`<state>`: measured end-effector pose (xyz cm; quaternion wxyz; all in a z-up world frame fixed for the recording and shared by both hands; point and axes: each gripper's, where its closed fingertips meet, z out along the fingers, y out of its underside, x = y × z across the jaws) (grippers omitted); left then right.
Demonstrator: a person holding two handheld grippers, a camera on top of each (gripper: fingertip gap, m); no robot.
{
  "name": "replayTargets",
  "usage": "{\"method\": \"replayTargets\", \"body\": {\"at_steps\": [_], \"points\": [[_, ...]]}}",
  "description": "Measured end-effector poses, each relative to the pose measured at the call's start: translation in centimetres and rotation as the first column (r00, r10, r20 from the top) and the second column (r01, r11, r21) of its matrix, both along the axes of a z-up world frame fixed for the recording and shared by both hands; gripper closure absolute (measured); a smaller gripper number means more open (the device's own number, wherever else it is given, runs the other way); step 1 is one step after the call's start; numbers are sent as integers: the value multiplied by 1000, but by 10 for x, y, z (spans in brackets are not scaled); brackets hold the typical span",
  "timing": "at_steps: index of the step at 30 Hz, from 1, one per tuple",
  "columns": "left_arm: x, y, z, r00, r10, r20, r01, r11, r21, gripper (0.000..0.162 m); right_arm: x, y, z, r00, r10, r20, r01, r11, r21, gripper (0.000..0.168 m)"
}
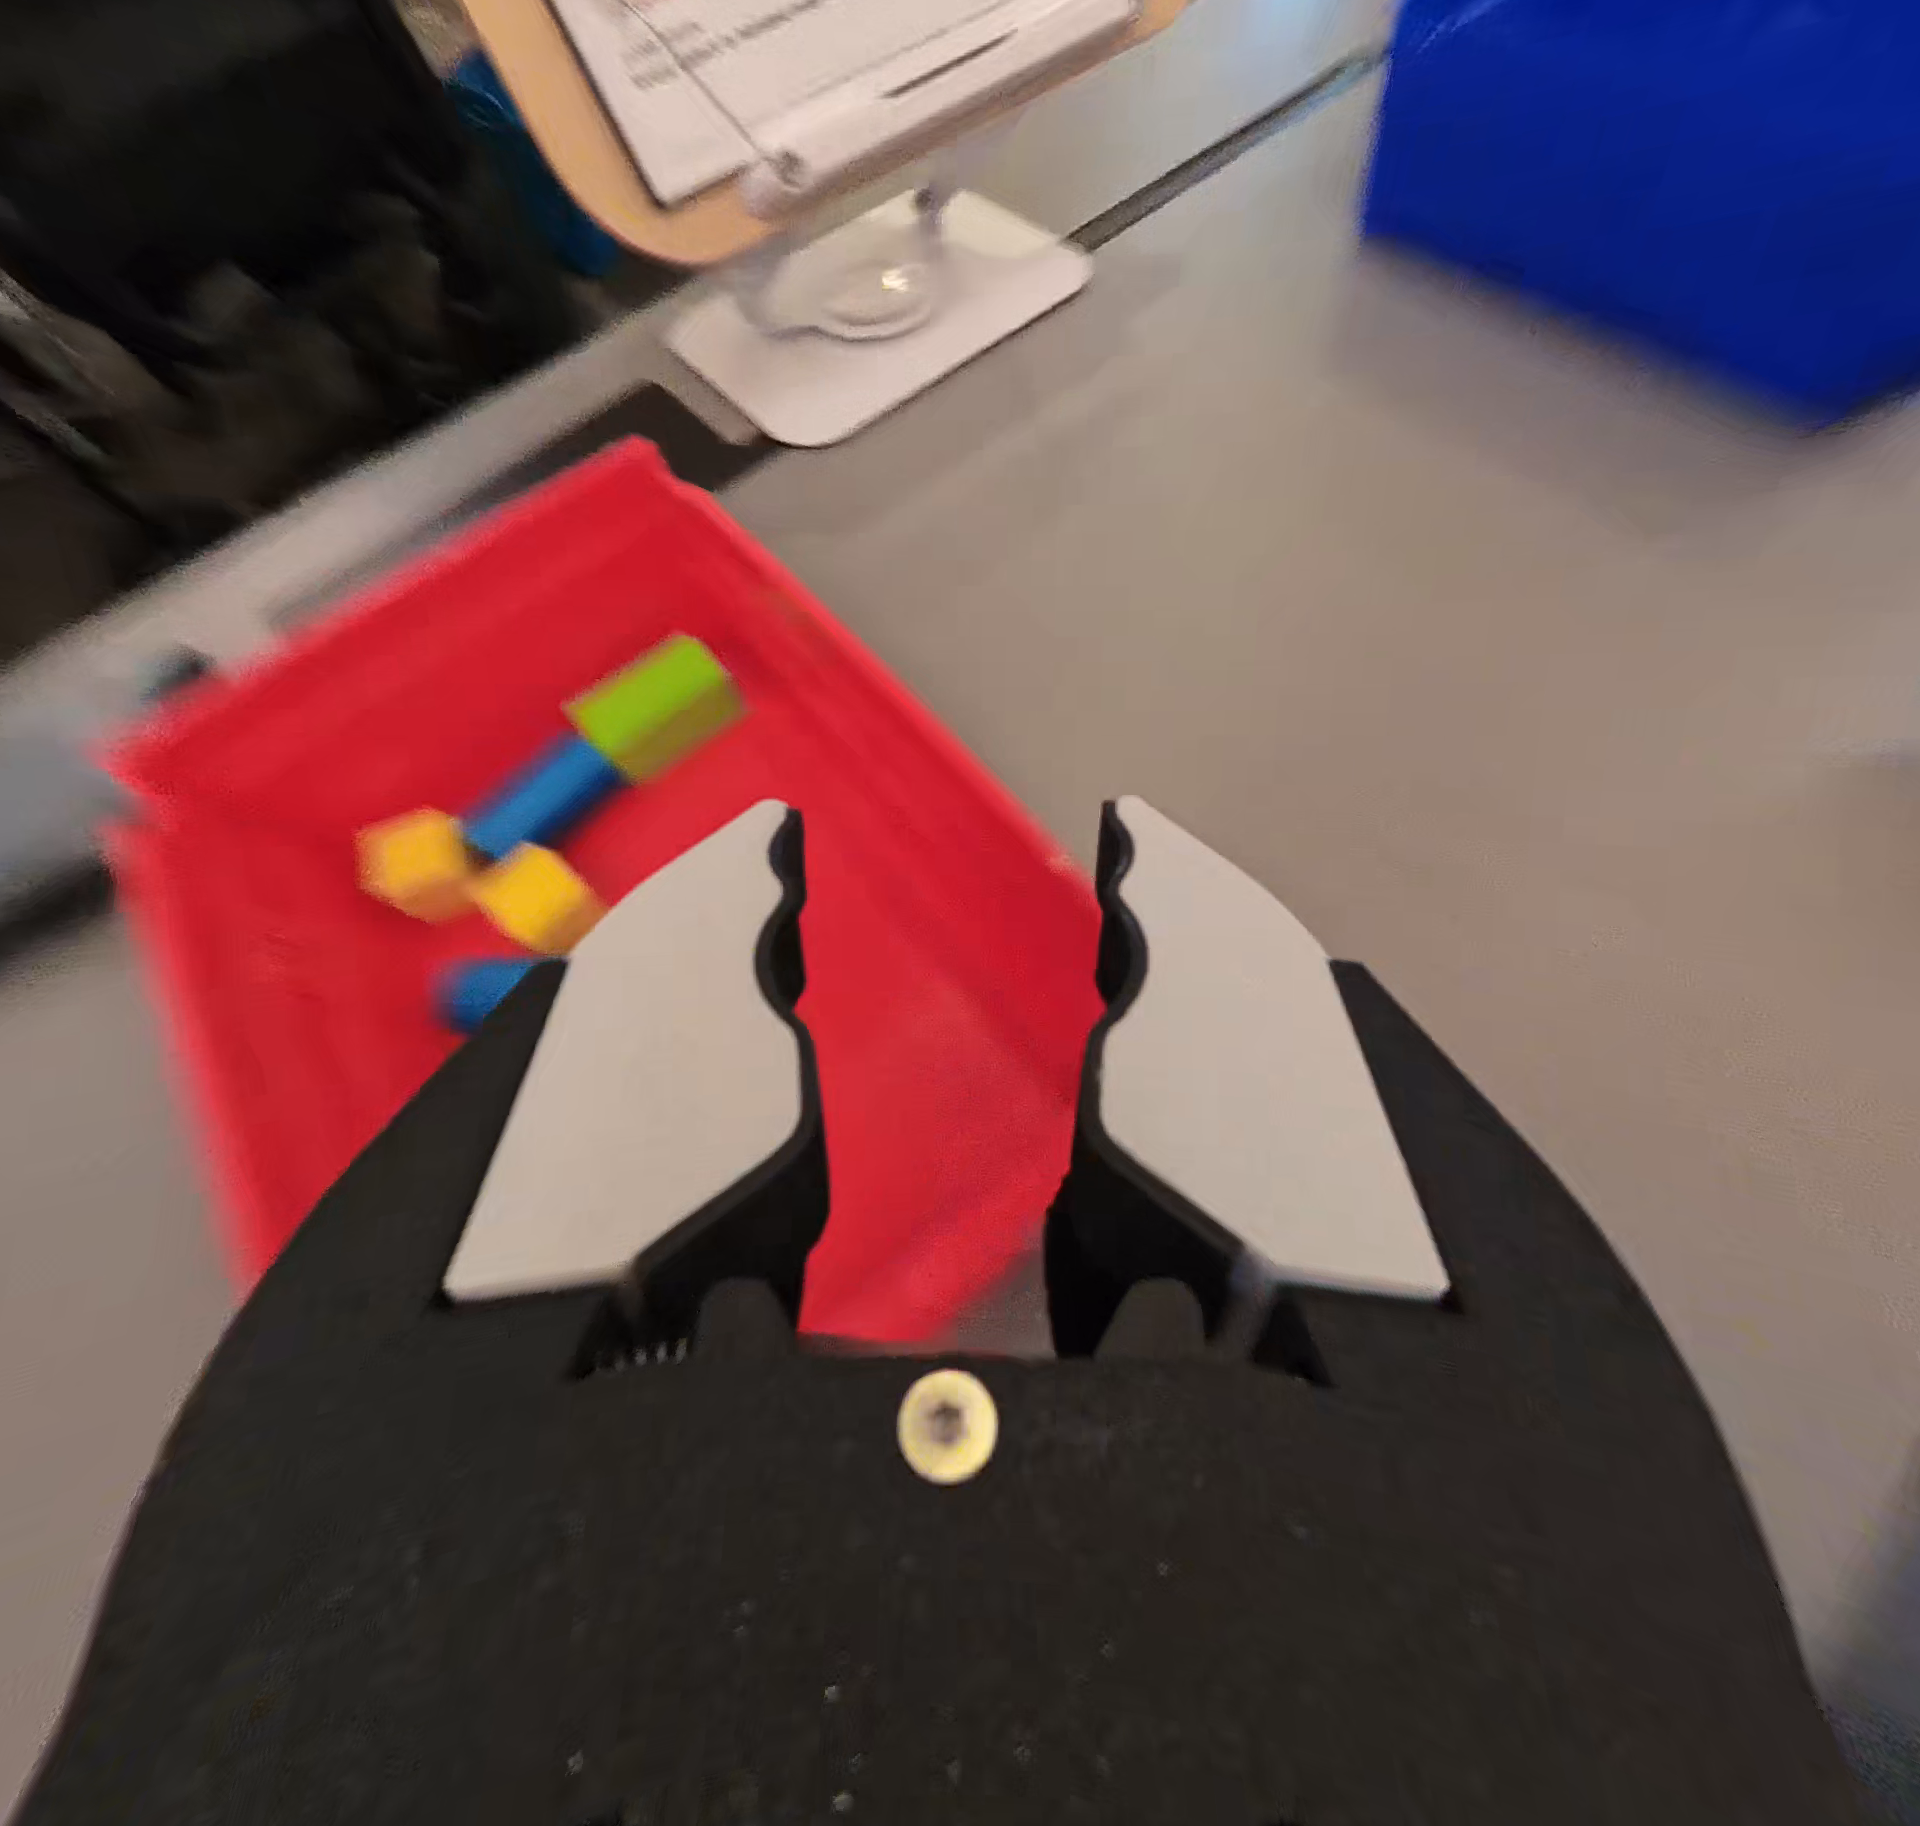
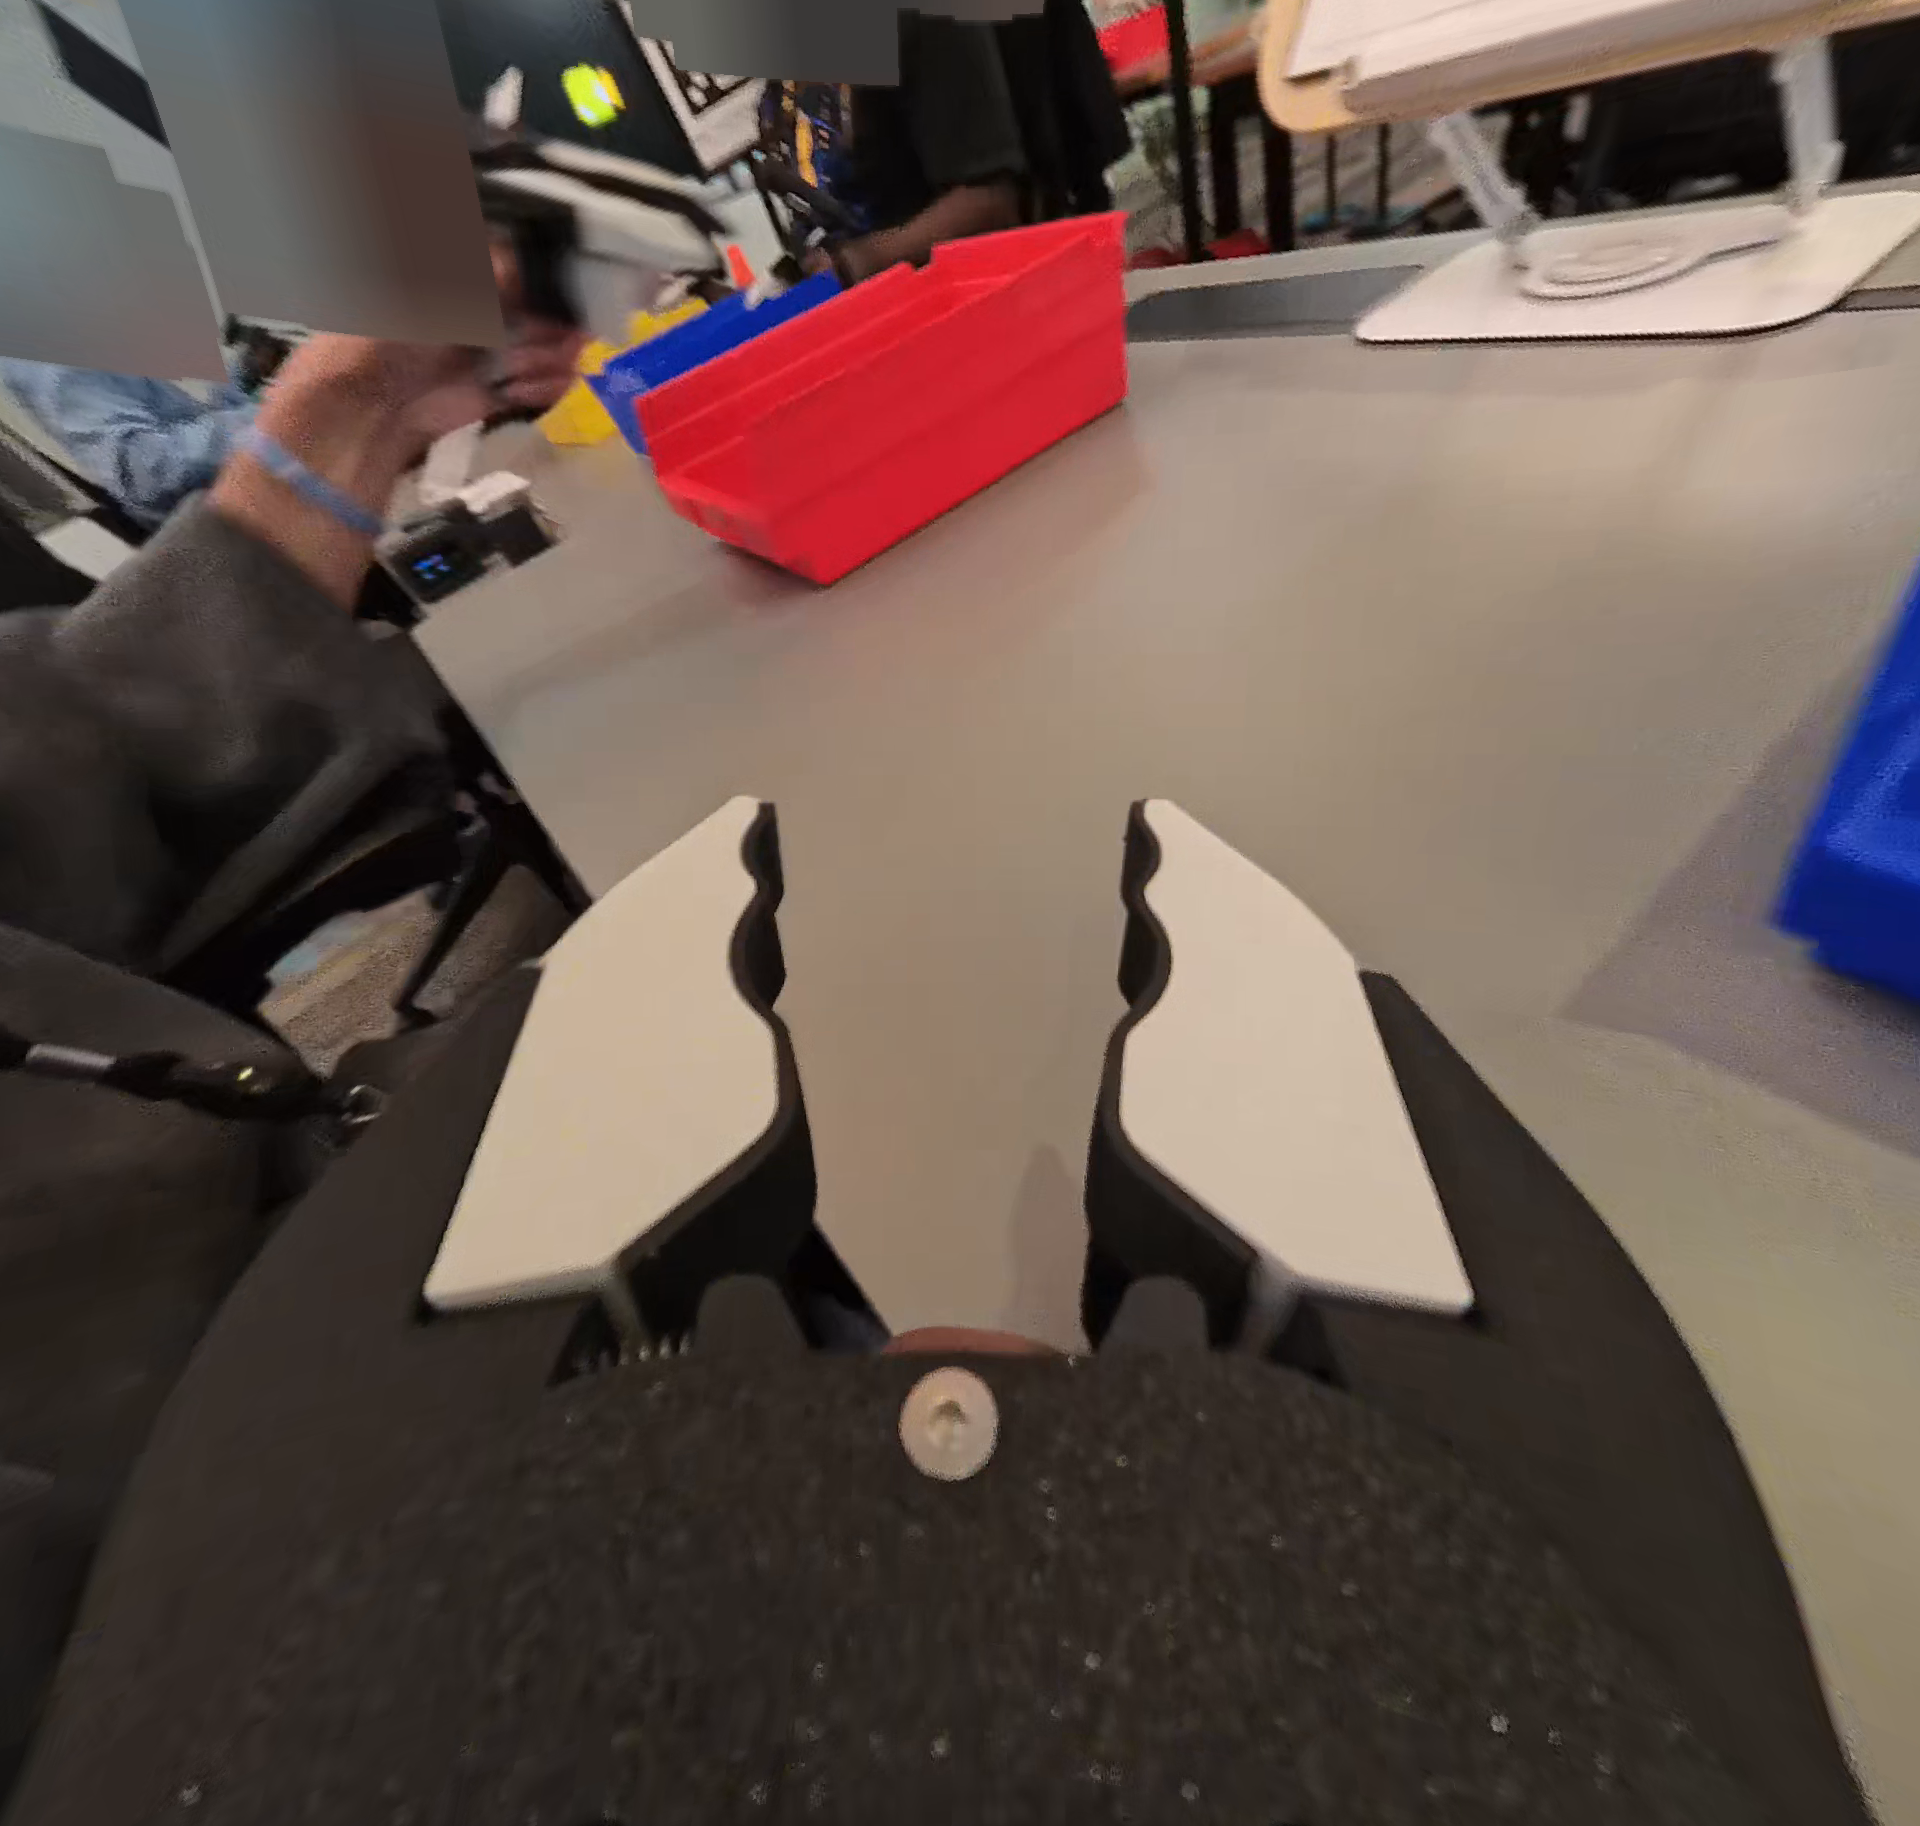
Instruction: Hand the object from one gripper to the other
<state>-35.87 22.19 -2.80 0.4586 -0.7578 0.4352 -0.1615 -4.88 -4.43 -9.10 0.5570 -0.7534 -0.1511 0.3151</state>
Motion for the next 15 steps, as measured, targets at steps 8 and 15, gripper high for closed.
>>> {"method": "replayTargets", "body": {"at_steps": [8, 15], "points": [[-55, 135, -98, 785, 12, -619, -159, 970, -184, 106, -16, -7, -13, 994, 99, 40, -99, 995, 10, 106], [-60, 176, -142, 783, 158, -602, -411, 857, -309, 104, -17, -8, -22, 991, 130, -4, -130, 991, -25, 105]]}}
